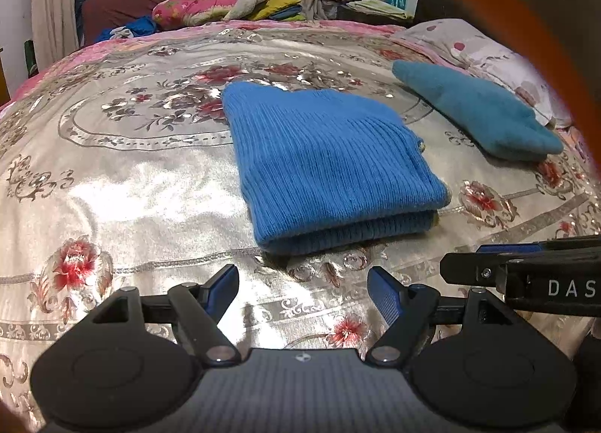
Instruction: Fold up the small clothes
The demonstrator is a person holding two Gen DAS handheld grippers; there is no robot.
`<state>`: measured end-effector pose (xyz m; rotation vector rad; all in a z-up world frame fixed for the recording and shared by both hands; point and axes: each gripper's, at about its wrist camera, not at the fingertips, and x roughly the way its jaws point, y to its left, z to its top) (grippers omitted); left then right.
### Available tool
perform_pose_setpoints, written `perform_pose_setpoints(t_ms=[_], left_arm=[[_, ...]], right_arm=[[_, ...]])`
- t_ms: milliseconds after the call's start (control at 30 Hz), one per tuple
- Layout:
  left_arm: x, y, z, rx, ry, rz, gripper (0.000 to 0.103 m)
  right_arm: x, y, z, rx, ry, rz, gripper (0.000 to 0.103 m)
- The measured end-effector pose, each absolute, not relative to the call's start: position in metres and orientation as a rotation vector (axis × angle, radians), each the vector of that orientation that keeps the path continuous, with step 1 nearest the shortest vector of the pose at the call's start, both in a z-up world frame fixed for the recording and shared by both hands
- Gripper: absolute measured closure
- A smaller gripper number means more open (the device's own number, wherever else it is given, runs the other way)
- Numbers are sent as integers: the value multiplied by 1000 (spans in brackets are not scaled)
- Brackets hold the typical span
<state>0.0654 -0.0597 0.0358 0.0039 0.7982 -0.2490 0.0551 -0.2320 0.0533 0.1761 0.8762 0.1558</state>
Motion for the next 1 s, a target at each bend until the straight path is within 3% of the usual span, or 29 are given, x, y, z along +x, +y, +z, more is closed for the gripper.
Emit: perform_pose_setpoints(t_ms=[1000], left_arm=[[55, -56, 28, 43, 852, -196, 21]], right_arm=[[39, -226, 44, 160, 899, 146, 60]])
